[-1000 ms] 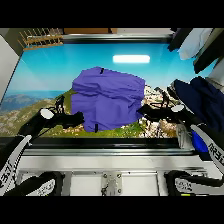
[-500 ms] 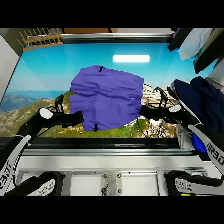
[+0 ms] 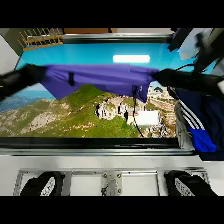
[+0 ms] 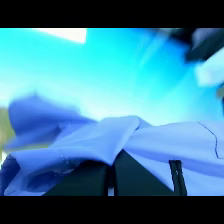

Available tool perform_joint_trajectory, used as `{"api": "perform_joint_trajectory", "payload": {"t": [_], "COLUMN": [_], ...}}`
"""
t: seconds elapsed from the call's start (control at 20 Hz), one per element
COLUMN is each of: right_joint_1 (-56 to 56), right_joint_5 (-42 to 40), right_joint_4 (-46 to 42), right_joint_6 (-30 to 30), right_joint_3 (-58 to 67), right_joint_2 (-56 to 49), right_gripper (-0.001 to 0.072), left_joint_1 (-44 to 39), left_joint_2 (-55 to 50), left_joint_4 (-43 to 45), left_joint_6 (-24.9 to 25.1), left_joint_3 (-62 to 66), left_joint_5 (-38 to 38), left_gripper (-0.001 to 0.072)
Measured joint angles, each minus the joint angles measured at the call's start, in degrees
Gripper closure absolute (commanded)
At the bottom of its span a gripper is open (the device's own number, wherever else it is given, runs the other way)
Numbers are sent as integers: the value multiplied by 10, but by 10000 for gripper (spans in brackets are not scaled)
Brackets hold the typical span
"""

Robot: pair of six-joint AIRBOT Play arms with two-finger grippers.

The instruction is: Fold the clothes and pants, and hang the long-sleeved shirts on hangers.

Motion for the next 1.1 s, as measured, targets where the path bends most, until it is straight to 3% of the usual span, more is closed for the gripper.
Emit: {"api": "perform_joint_trajectory", "payload": {"t": [0.3, 0.55, 0.7, 0.85, 1.1], "right_joint_1": [-1, -1, -1, -1, -1], "right_joint_5": [89, 217, 283, 312, 256], "right_joint_4": [-62, -134, -151, -170, -219], "right_joint_6": [121, 263, 309, 305, 269], "right_joint_3": [60, 65, 47, 21, 17], "right_joint_2": [187, 250, 218, 132, -77], "right_gripper": [700, 699, 699, 699, 699], "left_joint_1": [12, 12, 12, 9, -32], "left_joint_2": [147, 152, 78, -42, -254], "left_joint_4": [6, 0, -1, 2, 6], "left_joint_6": [-9, -30, -35, -35, -30], "left_joint_3": [106, 126, 129, 130, 131], "left_joint_5": [-12, -46, -83, -121, -54], "left_gripper": [702, 702, 702, 702, 702]}}
